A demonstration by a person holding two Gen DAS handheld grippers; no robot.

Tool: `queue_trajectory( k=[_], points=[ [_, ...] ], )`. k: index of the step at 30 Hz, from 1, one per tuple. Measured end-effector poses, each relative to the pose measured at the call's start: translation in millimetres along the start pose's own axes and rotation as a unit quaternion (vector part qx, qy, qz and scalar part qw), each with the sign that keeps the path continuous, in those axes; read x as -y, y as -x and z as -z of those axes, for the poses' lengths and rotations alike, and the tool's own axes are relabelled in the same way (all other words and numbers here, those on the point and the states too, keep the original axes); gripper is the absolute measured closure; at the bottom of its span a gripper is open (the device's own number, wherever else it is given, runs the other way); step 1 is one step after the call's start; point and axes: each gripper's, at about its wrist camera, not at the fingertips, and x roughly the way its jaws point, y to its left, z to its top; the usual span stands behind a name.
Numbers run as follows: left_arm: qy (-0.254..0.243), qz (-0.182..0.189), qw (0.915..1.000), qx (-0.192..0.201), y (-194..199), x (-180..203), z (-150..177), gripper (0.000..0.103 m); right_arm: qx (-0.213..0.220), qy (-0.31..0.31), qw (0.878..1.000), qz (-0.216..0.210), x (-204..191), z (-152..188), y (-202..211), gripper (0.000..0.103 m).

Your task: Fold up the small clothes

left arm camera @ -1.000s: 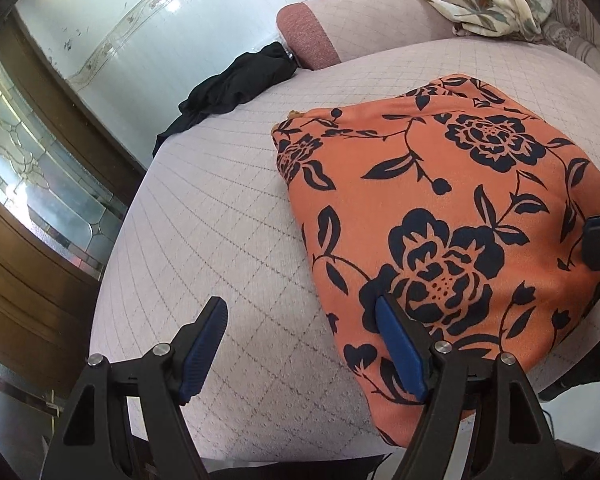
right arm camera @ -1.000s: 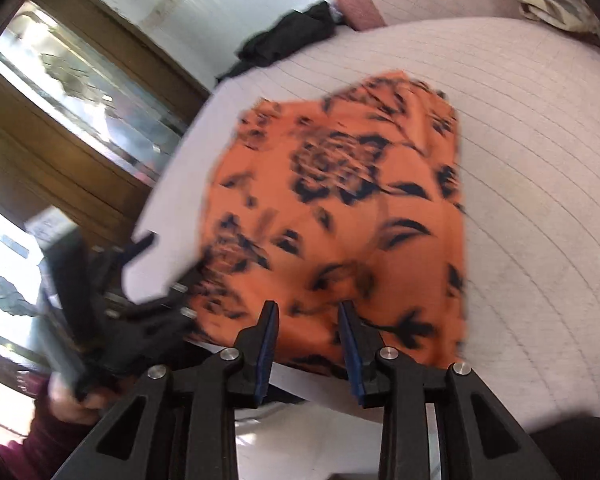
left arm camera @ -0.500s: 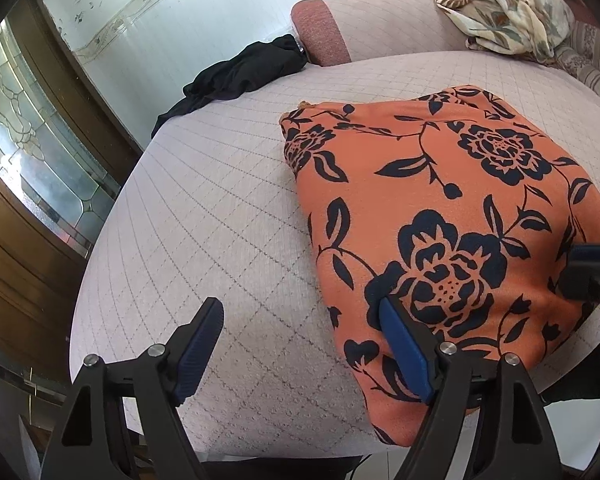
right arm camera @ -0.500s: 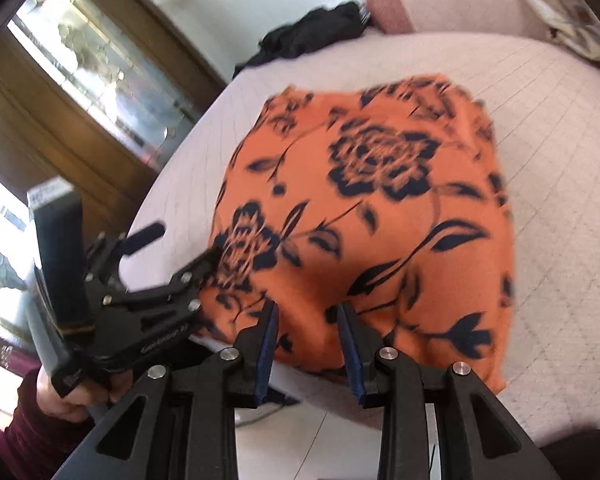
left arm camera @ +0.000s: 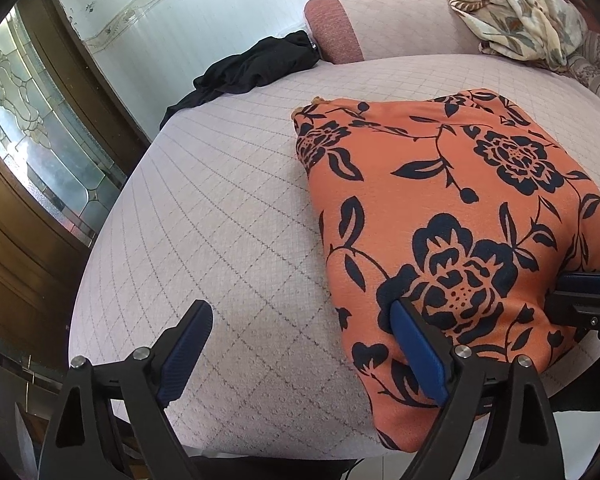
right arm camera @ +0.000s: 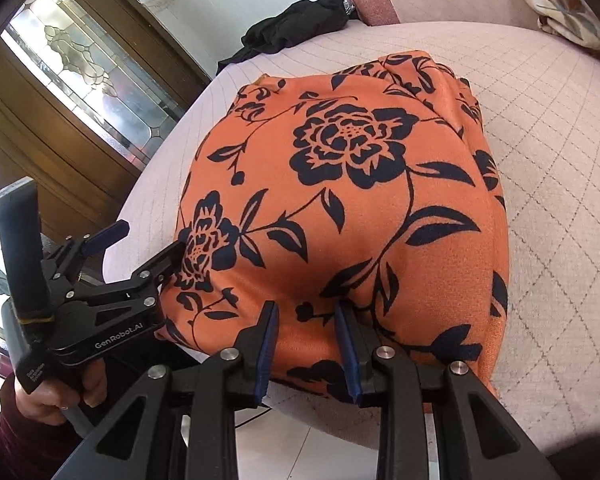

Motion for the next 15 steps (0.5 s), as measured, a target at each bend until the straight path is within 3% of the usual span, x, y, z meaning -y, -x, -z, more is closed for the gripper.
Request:
queue_trajectory(
  k=[15],
  points=[
    [0.011,0.005,0.9999,-0.006,-2,-2,-1,0.011,0.003,0.000,1.000,-0.002,1,1,-8,0.070]
  ],
)
